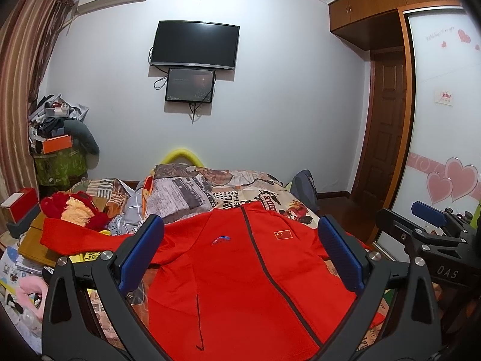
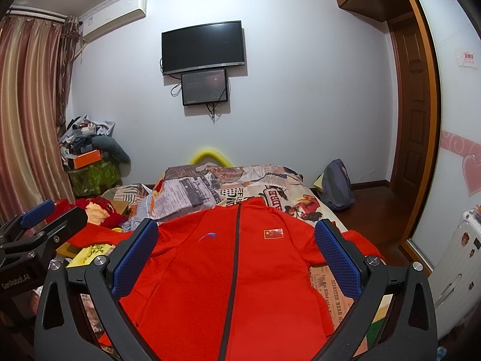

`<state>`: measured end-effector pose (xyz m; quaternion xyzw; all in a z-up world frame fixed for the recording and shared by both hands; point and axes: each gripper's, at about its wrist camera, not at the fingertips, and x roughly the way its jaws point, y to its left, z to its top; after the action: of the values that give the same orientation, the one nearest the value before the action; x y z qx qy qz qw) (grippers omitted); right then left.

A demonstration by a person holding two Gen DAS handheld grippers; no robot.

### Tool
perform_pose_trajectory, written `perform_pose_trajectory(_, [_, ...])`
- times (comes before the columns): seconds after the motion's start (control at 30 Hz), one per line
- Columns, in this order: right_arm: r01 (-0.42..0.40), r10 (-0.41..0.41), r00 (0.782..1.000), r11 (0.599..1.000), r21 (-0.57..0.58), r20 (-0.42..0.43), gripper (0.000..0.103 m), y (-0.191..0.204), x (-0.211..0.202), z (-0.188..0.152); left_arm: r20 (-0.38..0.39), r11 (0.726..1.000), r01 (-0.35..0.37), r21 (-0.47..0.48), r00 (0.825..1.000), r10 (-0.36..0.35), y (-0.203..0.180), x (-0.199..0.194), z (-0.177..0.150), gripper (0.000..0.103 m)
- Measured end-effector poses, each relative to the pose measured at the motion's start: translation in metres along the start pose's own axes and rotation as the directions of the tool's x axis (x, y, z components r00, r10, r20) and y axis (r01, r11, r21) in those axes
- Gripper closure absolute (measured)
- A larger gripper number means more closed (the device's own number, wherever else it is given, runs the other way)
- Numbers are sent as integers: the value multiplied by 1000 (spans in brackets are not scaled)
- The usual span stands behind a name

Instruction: Fold large clothes

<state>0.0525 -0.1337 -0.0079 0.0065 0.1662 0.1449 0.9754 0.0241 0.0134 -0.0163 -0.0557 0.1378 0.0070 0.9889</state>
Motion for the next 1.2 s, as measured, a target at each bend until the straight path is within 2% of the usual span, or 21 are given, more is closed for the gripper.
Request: perform_pose_trajectory(1.2, [9, -9, 1000, 1000, 14, 9, 0, -2, 1, 1, -13, 1000, -13, -4, 1000, 13, 0, 6, 2, 0])
